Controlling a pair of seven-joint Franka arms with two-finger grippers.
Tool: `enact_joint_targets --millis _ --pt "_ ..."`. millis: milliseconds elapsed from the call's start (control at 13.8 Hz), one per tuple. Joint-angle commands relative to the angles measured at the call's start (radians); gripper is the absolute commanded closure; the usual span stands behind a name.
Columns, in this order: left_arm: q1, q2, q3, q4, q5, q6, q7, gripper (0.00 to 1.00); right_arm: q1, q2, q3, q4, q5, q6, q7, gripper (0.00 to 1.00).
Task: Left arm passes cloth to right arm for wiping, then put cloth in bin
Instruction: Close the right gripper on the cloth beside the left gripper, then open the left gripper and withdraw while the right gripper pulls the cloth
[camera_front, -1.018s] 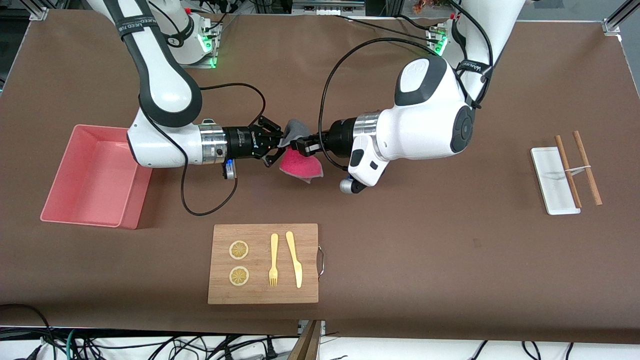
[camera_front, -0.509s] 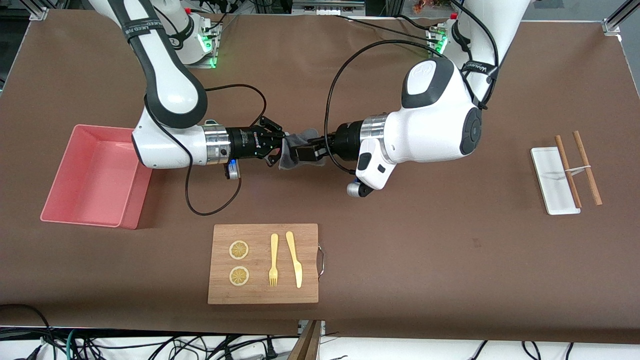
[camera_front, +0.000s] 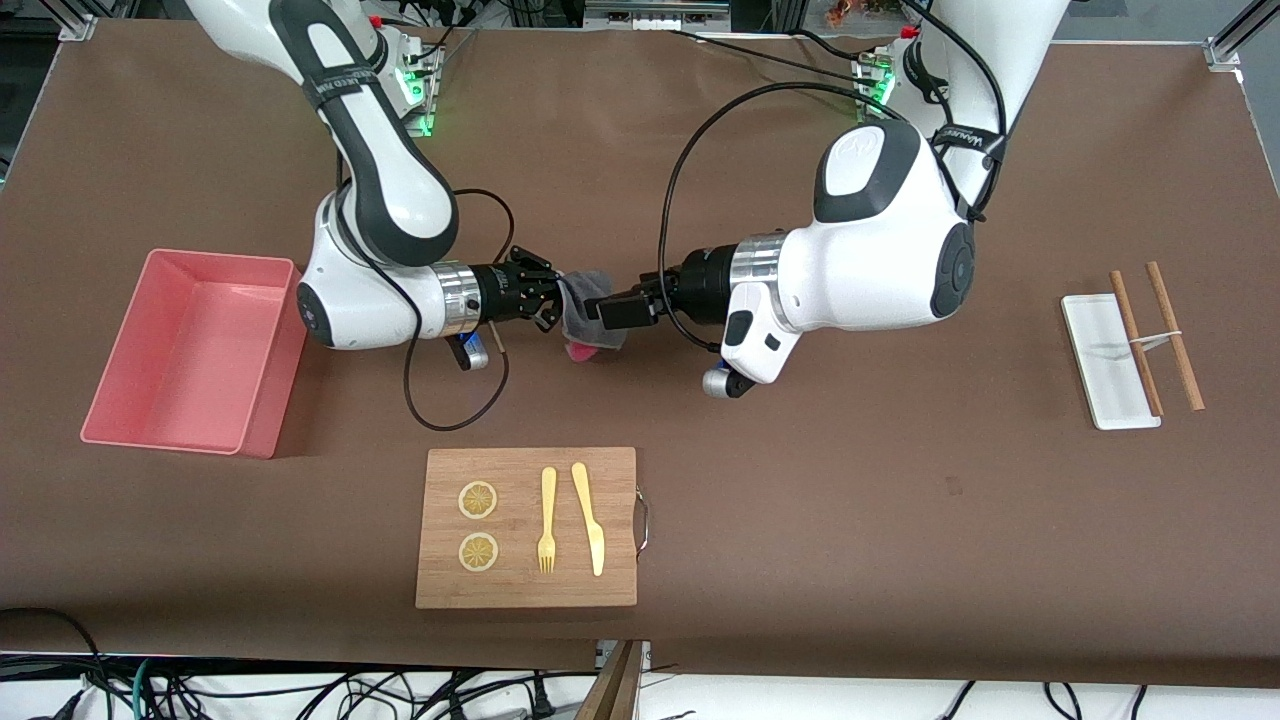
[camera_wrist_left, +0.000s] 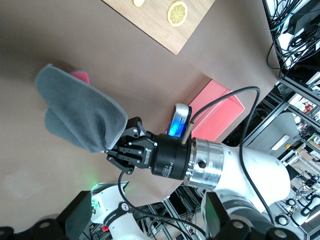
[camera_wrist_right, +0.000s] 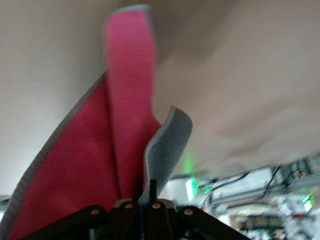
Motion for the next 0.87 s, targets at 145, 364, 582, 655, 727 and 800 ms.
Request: enact_joint_targets --millis 145,364,582,655,727,800 --pt "0.024 -0.026 0.004 -0.004 0.057 -0.093 0.004 0.00 0.059 0.056 0.000 0.017 -0.135 0.027 -0.041 1.00" --pt "0.079 -0.075 0.004 -0.045 0.143 -0.228 0.011 0.00 0.082 0.097 0.000 0.020 -0.230 0.081 -0.046 1.00" --pt "0.142 -0.143 0.004 -0.119 0.235 -0.296 0.014 0.00 0.065 0.129 -0.015 0.046 -0.309 0.083 -0.116 1.00" --pt "0.149 -0.200 0.004 -0.187 0.289 -0.295 0.017 0.00 0.056 0.134 -0.025 0.046 -0.341 0.079 -0.162 1.00" --pt "0.183 -0.270 0.004 -0.272 0.329 -0.296 0.017 0.00 0.039 0.134 -0.034 0.046 -0.374 0.076 -0.213 1.00" --pt "0.232 -0.335 0.003 -0.348 0.334 -0.298 0.017 0.00 0.011 0.132 -0.037 0.046 -0.405 0.073 -0.259 1.00"
